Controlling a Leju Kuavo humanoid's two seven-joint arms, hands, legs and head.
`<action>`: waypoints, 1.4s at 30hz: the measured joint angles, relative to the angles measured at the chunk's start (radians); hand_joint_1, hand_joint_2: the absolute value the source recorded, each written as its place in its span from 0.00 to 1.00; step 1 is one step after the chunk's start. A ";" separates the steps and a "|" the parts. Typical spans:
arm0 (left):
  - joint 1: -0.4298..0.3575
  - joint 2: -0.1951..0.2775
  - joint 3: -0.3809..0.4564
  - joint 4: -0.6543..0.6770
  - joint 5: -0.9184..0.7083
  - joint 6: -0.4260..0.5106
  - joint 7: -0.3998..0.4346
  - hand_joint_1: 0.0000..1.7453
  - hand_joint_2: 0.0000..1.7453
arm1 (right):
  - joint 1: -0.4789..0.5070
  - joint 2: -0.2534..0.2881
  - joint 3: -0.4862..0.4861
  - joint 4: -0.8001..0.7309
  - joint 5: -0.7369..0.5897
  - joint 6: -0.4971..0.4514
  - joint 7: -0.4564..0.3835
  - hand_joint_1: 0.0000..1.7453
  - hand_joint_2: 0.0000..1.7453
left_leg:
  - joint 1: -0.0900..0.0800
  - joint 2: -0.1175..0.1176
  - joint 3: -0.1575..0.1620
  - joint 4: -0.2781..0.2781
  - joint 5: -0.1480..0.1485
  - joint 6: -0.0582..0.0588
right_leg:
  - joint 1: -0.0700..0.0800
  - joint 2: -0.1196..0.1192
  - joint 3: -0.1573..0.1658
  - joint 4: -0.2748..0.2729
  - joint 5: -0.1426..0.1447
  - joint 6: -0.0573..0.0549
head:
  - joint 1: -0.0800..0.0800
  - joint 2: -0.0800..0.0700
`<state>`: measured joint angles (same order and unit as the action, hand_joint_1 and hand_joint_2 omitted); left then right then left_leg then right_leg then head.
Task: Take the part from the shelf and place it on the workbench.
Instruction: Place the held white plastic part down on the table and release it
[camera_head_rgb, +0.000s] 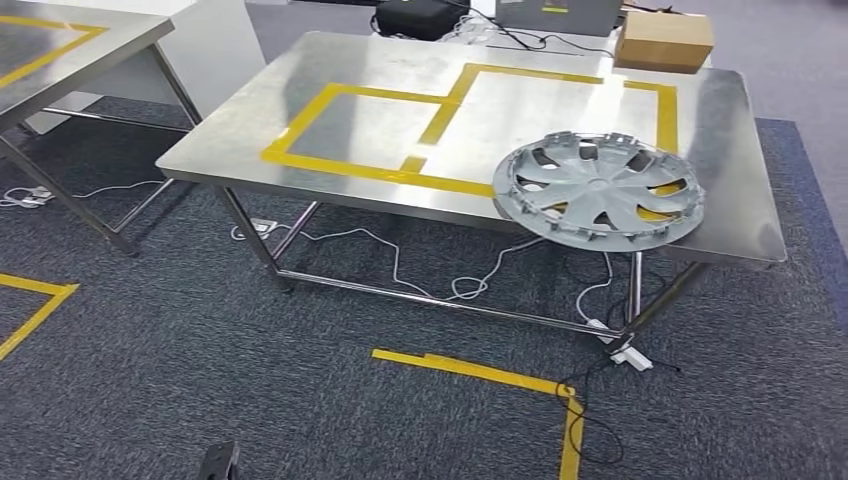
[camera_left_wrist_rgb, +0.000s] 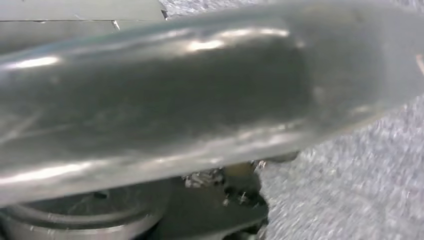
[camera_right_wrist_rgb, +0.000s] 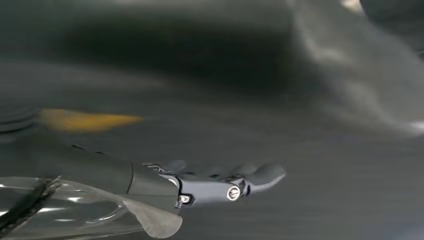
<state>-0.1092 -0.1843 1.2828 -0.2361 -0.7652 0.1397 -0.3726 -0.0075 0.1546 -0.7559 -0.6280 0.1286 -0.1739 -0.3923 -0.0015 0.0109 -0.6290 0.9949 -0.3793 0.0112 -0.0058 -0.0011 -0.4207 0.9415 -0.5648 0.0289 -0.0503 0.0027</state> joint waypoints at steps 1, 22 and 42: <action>0.001 0.001 0.000 0.000 -0.008 -0.001 0.002 0.00 0.00 | -0.003 0.006 -0.017 0.061 0.016 -0.039 0.068 0.00 0.00 | 0.002 -0.001 -0.004 0.002 -0.003 -0.007 | 0.000 -0.001 -0.009 0.002 0.008 -0.009 | 0.001 0.000; 0.007 -0.002 -0.067 0.001 -0.105 -0.009 0.020 0.00 0.00 | -0.027 0.057 0.094 0.383 0.338 0.035 0.375 0.00 0.00 | -0.003 0.002 0.098 -0.038 -0.075 0.039 | 0.002 0.000 -0.249 0.308 -0.064 0.017 | 0.000 0.000; 0.019 -0.010 -0.063 0.001 -0.075 0.006 0.046 0.00 0.00 | -0.026 0.050 0.067 0.397 0.307 -0.007 0.287 0.00 0.00 | 0.002 0.024 0.083 0.081 -0.111 -0.016 | -0.002 -0.047 -0.078 0.021 0.057 -0.028 | -0.010 0.000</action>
<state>-0.0902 -0.1945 1.2198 -0.2347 -0.8407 0.1460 -0.3269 -0.0334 0.2042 -0.6885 -0.2311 0.4354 -0.1811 -0.1050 0.0004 0.0351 -0.5455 1.0762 -0.4905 -0.0049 -0.0075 -0.0486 -0.4986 0.9623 -0.5076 0.0012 -0.0607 0.0027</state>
